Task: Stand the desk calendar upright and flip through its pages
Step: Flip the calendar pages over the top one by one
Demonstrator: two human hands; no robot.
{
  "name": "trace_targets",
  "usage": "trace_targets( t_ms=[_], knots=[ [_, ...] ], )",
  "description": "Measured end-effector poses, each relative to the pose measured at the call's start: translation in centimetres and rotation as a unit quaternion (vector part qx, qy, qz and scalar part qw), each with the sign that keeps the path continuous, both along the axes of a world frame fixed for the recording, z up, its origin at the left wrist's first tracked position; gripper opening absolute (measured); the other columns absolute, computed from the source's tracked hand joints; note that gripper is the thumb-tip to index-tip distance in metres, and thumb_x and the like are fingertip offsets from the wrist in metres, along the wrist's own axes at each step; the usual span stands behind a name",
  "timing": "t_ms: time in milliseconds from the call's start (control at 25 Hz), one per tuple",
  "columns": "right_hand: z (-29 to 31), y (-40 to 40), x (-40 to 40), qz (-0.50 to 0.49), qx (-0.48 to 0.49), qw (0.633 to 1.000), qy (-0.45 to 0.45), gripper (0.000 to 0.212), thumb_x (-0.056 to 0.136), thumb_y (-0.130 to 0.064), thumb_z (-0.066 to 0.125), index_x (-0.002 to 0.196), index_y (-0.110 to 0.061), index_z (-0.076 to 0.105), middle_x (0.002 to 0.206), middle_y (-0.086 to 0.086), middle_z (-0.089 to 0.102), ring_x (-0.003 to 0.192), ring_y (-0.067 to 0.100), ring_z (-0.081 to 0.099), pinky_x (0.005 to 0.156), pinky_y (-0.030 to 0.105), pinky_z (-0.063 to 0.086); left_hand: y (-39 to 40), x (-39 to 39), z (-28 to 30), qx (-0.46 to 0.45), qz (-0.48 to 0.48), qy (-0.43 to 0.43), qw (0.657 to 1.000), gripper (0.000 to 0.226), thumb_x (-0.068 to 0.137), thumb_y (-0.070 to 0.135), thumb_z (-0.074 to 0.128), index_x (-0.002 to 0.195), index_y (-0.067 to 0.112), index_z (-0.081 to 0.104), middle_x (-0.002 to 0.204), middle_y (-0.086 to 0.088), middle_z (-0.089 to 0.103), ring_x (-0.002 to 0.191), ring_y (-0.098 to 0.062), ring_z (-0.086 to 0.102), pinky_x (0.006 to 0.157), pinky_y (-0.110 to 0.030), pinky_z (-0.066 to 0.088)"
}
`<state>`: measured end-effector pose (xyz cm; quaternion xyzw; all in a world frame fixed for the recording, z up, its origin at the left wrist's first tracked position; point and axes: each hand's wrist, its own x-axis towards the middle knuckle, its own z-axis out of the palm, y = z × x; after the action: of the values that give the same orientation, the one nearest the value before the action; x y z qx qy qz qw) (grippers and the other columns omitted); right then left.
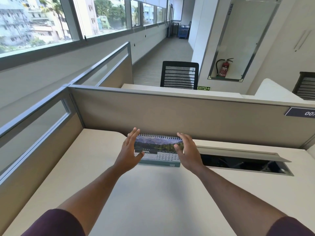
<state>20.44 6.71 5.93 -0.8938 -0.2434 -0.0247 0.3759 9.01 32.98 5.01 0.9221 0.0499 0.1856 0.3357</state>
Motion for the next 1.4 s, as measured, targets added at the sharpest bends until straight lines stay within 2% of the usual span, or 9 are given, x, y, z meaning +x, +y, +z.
trace_targets(
  t_ms=[80, 200, 320, 480, 720, 880, 1040, 1120, 1400],
  knots=[
    [-0.8, 0.1, -0.5, -0.046, 0.056, 0.996, 0.045, 0.065, 0.097, -0.042, 0.056, 0.155, -0.023, 0.032, 0.156, -0.002, 0.032, 0.141, 0.017, 0.039, 0.115, 0.041, 0.037, -0.6, -0.7, -0.5, -0.034, 0.047, -0.001, 0.998, 0.099, 0.081, 0.017, 0.078, 0.158, 0.020, 0.015, 0.167, -0.002, 0.012, 0.154, -0.015, 0.013, 0.121, -0.031, 0.019],
    [-1.9, 0.1, -1.3, -0.143, 0.146, 0.964, 0.171, 0.073, 0.093, -0.045, 0.062, 0.155, -0.022, 0.030, 0.155, 0.001, 0.025, 0.140, 0.022, 0.042, 0.113, 0.043, 0.040, -1.5, -1.0, -1.1, -0.187, 0.148, 0.063, 0.969, 0.092, 0.086, 0.018, 0.073, 0.157, 0.011, 0.016, 0.163, -0.008, 0.018, 0.152, -0.022, 0.020, 0.122, -0.035, 0.021],
    [-2.4, 0.0, -2.2, -0.184, 0.175, 0.933, 0.257, 0.061, 0.094, -0.030, 0.067, 0.147, -0.011, 0.045, 0.151, 0.009, 0.037, 0.127, 0.026, 0.053, 0.100, 0.034, 0.042, -2.1, -1.2, -1.3, -0.291, 0.200, 0.123, 0.927, 0.074, 0.091, 0.022, 0.068, 0.153, 0.009, 0.031, 0.158, -0.010, 0.035, 0.144, -0.026, 0.037, 0.117, -0.039, 0.032],
    [-2.5, 0.2, -3.3, -0.180, 0.185, 0.915, 0.310, 0.050, 0.095, -0.023, 0.066, 0.141, -0.009, 0.053, 0.141, 0.008, 0.056, 0.110, 0.018, 0.052, 0.092, 0.029, 0.038, -3.0, -1.2, -1.2, -0.322, 0.189, 0.126, 0.919, 0.039, 0.093, 0.019, 0.062, 0.131, 0.012, 0.059, 0.132, -0.004, 0.060, 0.116, -0.019, 0.055, 0.097, -0.031, 0.042],
    [-2.3, 0.2, -3.6, -0.189, 0.177, 0.915, 0.308, 0.044, 0.093, -0.026, 0.067, 0.134, -0.012, 0.059, 0.127, 0.002, 0.061, 0.108, 0.017, 0.055, 0.093, 0.029, 0.041, -3.3, -1.7, -0.6, -0.335, 0.212, 0.117, 0.911, 0.041, 0.091, 0.018, 0.064, 0.131, 0.016, 0.058, 0.117, 0.001, 0.061, 0.108, -0.022, 0.060, 0.094, -0.032, 0.047],
    [-2.3, -0.1, -3.6, -0.218, 0.148, 0.926, 0.272, 0.030, 0.088, -0.038, 0.074, 0.106, -0.016, 0.065, 0.104, 0.001, 0.071, 0.097, 0.022, 0.066, 0.081, 0.033, 0.048, -2.9, -1.8, -0.7, -0.325, 0.239, 0.110, 0.908, 0.026, 0.091, 0.020, 0.066, 0.116, 0.015, 0.060, 0.108, -0.008, 0.069, 0.099, -0.026, 0.065, 0.070, -0.027, 0.049],
    [-1.8, -0.5, -3.7, -0.222, 0.116, 0.935, 0.252, 0.029, 0.080, -0.036, 0.083, 0.091, -0.016, 0.064, 0.083, -0.006, 0.068, 0.076, 0.015, 0.063, 0.072, 0.031, 0.046, -2.8, -2.0, -0.6, -0.303, 0.249, 0.087, 0.916, 0.017, 0.089, 0.023, 0.071, 0.099, 0.017, 0.059, 0.095, -0.003, 0.068, 0.094, -0.028, 0.067, 0.082, -0.041, 0.058],
    [-1.4, -0.6, -3.8, -0.220, 0.110, 0.939, 0.242, 0.029, 0.077, -0.033, 0.086, 0.082, -0.020, 0.061, 0.077, -0.010, 0.065, 0.073, 0.013, 0.061, 0.071, 0.031, 0.045, -2.8, -2.1, -0.5, -0.301, 0.260, 0.084, 0.914, 0.017, 0.087, 0.022, 0.073, 0.096, 0.015, 0.061, 0.088, -0.001, 0.068, 0.088, -0.027, 0.067, 0.080, -0.043, 0.059],
    [-0.2, -1.4, -3.8, -0.216, 0.102, 0.945, 0.225, 0.031, 0.072, -0.033, 0.090, 0.079, -0.027, 0.060, 0.075, -0.007, 0.070, 0.074, 0.017, 0.070, 0.073, 0.034, 0.052, -2.5, -2.7, 0.4, -0.290, 0.273, 0.075, 0.914, 0.011, 0.082, 0.017, 0.078, 0.081, 0.011, 0.069, 0.077, -0.004, 0.075, 0.078, -0.024, 0.072, 0.058, -0.027, 0.051]
  ],
)
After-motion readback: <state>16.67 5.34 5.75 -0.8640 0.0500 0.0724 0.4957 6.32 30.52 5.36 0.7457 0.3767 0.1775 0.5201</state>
